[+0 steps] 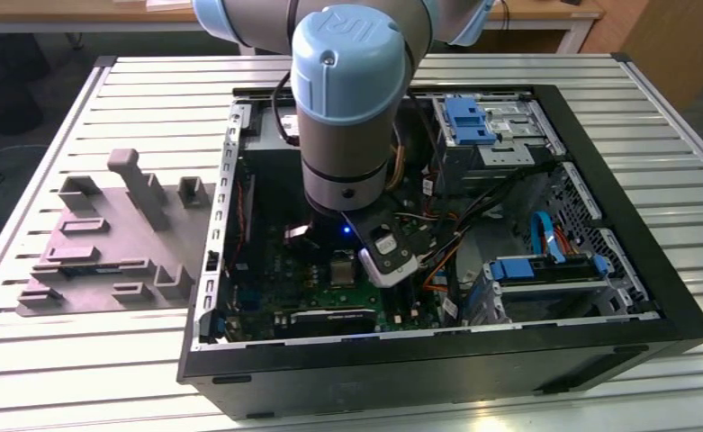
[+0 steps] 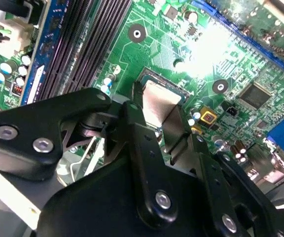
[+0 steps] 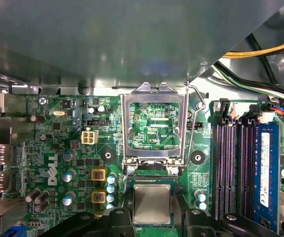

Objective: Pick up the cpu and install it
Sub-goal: 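Place the cpu into insertion slot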

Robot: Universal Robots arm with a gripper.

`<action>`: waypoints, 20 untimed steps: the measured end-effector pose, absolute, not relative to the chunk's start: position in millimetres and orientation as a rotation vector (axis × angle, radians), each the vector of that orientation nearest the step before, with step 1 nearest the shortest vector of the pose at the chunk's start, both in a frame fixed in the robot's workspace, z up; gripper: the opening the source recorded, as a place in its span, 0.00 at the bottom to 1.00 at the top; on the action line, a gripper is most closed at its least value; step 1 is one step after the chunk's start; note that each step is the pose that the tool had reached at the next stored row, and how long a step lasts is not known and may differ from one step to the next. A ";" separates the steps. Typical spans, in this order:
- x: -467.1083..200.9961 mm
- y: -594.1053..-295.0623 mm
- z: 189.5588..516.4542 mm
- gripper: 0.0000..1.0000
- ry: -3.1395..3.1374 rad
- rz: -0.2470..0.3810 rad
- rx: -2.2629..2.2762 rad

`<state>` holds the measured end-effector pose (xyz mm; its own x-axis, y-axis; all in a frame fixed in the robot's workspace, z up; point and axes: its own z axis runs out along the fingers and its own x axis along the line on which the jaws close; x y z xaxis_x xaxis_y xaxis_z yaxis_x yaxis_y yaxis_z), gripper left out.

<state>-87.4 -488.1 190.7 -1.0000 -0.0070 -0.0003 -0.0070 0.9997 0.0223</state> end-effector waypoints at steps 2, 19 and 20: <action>-87.3 -489.1 190.5 0.41 3.141 0.036 -0.009; -86.8 -490.4 194.4 0.48 3.141 0.038 0.010; -86.8 -490.4 195.3 0.48 3.142 0.038 0.010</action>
<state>-86.8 -490.4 195.3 -1.0000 0.0062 0.0004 0.0062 0.9997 0.0245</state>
